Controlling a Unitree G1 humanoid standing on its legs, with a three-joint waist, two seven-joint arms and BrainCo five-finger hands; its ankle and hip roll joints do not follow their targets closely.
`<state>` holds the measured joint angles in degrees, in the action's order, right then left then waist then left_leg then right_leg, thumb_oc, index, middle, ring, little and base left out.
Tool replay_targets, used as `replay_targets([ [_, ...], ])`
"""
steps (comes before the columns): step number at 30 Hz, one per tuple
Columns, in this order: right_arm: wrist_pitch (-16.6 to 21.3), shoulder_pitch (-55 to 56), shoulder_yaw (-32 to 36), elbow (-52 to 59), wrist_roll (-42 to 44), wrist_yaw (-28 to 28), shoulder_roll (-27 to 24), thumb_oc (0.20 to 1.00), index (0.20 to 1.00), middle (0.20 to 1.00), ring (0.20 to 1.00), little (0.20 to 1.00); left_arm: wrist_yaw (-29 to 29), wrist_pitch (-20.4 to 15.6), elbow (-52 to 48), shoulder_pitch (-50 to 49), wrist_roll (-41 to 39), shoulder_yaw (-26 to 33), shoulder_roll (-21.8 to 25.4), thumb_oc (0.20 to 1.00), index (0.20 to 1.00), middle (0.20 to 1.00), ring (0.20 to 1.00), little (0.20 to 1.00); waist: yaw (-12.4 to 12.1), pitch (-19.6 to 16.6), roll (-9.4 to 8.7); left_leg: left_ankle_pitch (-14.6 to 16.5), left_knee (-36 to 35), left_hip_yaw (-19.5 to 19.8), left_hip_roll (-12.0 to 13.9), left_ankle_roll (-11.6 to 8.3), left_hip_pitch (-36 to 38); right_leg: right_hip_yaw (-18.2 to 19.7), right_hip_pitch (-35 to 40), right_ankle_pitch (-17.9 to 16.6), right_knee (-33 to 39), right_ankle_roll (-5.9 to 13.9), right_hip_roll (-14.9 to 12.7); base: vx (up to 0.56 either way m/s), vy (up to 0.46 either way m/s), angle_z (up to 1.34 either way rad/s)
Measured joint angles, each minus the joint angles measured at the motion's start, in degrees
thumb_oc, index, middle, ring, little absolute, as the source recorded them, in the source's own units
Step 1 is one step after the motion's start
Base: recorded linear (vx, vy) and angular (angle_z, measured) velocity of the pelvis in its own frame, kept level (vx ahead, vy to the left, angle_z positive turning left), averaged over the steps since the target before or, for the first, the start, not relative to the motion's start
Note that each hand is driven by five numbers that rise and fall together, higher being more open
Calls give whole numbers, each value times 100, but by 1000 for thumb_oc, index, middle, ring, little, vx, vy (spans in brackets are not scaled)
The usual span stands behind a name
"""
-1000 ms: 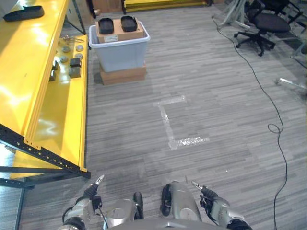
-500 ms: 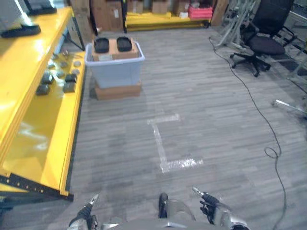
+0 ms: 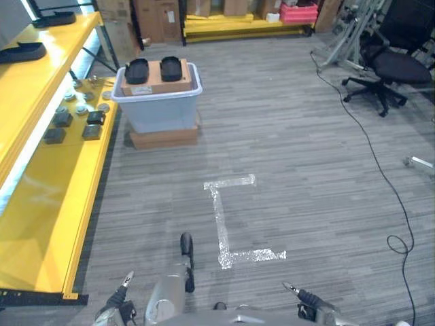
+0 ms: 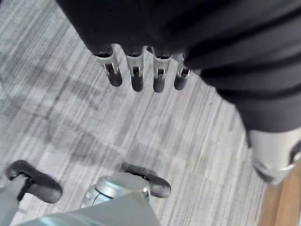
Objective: Move parts from the plastic box to the shelf.
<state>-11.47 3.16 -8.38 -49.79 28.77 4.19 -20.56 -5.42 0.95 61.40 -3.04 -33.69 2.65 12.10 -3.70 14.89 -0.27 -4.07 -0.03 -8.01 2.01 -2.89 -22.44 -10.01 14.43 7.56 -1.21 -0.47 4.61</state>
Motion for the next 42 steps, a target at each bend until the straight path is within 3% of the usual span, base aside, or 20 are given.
replay_targets([
  [5,179,-171,-50,-266,24,3,-4,1000,1000,1000,1000,1000,-35,-84,33,-39,-24,180,35,1000,1000,1000,1000,1000,-132,-20,-214,28,1644,-344,-137,235,280,-15,762,776,-231,23,-412,538,246,-48],
  [6,181,-113,-41,-267,31,8,27,1000,1000,1000,1000,1000,-40,-85,61,-46,25,173,27,1000,1000,1000,1000,1000,-160,-199,-136,290,1644,-370,-119,310,596,-17,809,989,-511,89,-441,596,422,-17],
  [7,197,-152,-36,-263,37,31,148,1000,1000,1000,1000,1000,-42,-70,96,34,33,177,65,1000,1000,1000,1000,1000,-191,-198,-200,7,1615,-443,-271,829,766,-122,708,1135,-1127,228,-569,543,457,3],
  [9,228,-48,-47,30,62,36,435,1000,1000,1000,1000,1000,-39,-56,115,45,72,130,101,1000,1000,1000,1000,1000,-217,-317,-477,348,1551,-569,-577,1025,1164,-262,199,1053,-2860,305,-1160,390,345,5],
  [11,244,25,-80,428,66,146,596,1000,1000,1000,1000,1000,-44,-48,155,65,143,-109,110,1000,1000,1000,1000,1000,-203,-394,-562,577,1454,-617,-986,1170,1527,-310,-615,449,-4879,402,-1887,219,134,5],
  [12,254,-8,-86,503,66,188,657,1000,1000,1000,1000,1000,-43,-47,154,104,143,-314,135,1000,1000,1000,1000,1000,-170,-548,-523,658,1300,-601,-1134,1164,1596,-298,-1039,471,-5365,472,-2085,385,50,22],
  [14,266,-221,-199,567,119,227,593,1000,1000,1000,1000,1000,-75,-53,30,372,135,-571,135,1000,1000,1000,1000,1000,-205,-585,-62,549,664,-244,-1114,839,1960,-463,-2032,825,-5011,454,-1619,445,-91,30],
  [15,291,-306,-207,573,128,218,561,1000,1000,1000,1000,1000,-97,-53,57,553,138,-520,101,1000,1000,1000,1000,1000,-151,-430,-90,796,722,-164,-964,-134,1986,-441,-2286,843,-4469,269,-1370,303,-164,68],
  [16,338,-357,-201,554,133,198,574,1000,1000,1000,1000,1000,-133,-79,5,692,140,-472,199,1000,1000,1000,1000,1000,-108,-320,-249,1409,1778,-249,-830,121,1603,-482,-2635,778,-3667,346,-1526,327,-174,70],
  [17,380,-351,-162,567,136,187,613,1000,1000,1000,1000,1000,-140,-109,-47,774,146,-510,318,1000,1000,1000,1000,1000,-63,-252,-135,1458,2179,-131,-365,467,1577,-475,-2916,572,-3015,758,-1571,477,-249,39],
  [21,456,-23,-7,515,241,-54,587,1000,1000,1000,1000,1000,-238,-106,83,453,316,-377,428,1000,1000,1000,1000,1000,287,-74,-416,1564,1361,206,-725,602,2677,-187,-3342,-640,-543,973,-1658,622,-236,52],
  [23,466,50,146,222,240,-83,583,1000,1000,1000,1000,1000,-170,-102,92,319,465,-376,282,1000,1000,1000,1000,1000,384,-19,-530,1625,1284,287,-887,503,3099,-155,-3400,-984,-105,840,-1697,689,-247,93],
  [27,659,-122,429,-15,234,-278,589,1000,1000,1000,1000,1000,-118,-152,111,52,587,-365,104,1000,1000,1000,1000,1000,304,103,-273,1902,1254,324,-682,77,3856,-473,-3111,-1069,-474,574,-1504,723,-338,70],
  [29,744,-190,422,-285,235,-283,560,1000,1000,1000,1000,1000,-21,-182,238,49,587,-362,180,1000,1000,1000,1000,1000,265,40,-331,1993,1863,356,-649,-76,3927,-413,-2718,-1062,-942,-34,-1419,568,-260,66],
  [32,747,-353,421,-281,232,-270,174,1000,1000,1000,1000,1000,-1,-197,218,-137,573,-358,-30,1000,1000,1000,1000,1000,217,-300,97,1845,1833,336,-210,-257,4244,-367,-2553,-1262,-1282,-141,-1079,426,-237,24],
  [34,741,-603,402,-299,233,-268,19,1000,1000,1000,1000,1000,1,-196,220,-122,574,-329,-139,1000,1000,1000,1000,1000,195,-386,214,1597,2250,331,-36,-245,4143,-419,-2533,-960,-1536,-289,-930,368,-285,-16],
  [36,713,-830,398,-283,236,-266,-27,1000,1000,1000,1000,1000,-5,-190,191,-78,575,-285,-223,1000,1000,1000,1000,1000,-9,-443,121,545,3941,315,163,-83,3437,-286,-2192,-757,-1471,-528,-696,298,-196,-40],
  [38,714,-847,259,-175,237,-229,-33,1000,1000,1000,1000,1000,-14,-188,28,-53,576,-298,-194,1000,1000,1000,1000,1000,-157,-551,-221,702,5344,796,-169,-10,2028,-108,-1832,-790,-922,-640,-577,250,-56,-41],
  [40,616,-828,221,-199,237,-226,-23,1000,1000,1000,1000,1000,-23,-195,-16,-99,563,-293,-165,1000,1000,1000,1000,1000,-243,-537,-424,921,4923,695,-293,-1,1589,-74,-1566,-983,-550,-501,-564,170,73,-44],
  [42,532,-731,239,-200,226,-218,-34,1000,1000,1000,1000,1000,-39,-186,-8,-235,430,-289,-79,1000,1000,1000,1000,1000,-77,-520,-518,959,3209,398,-219,-16,1275,-436,-1118,-926,-58,-476,-479,204,184,-27],
])
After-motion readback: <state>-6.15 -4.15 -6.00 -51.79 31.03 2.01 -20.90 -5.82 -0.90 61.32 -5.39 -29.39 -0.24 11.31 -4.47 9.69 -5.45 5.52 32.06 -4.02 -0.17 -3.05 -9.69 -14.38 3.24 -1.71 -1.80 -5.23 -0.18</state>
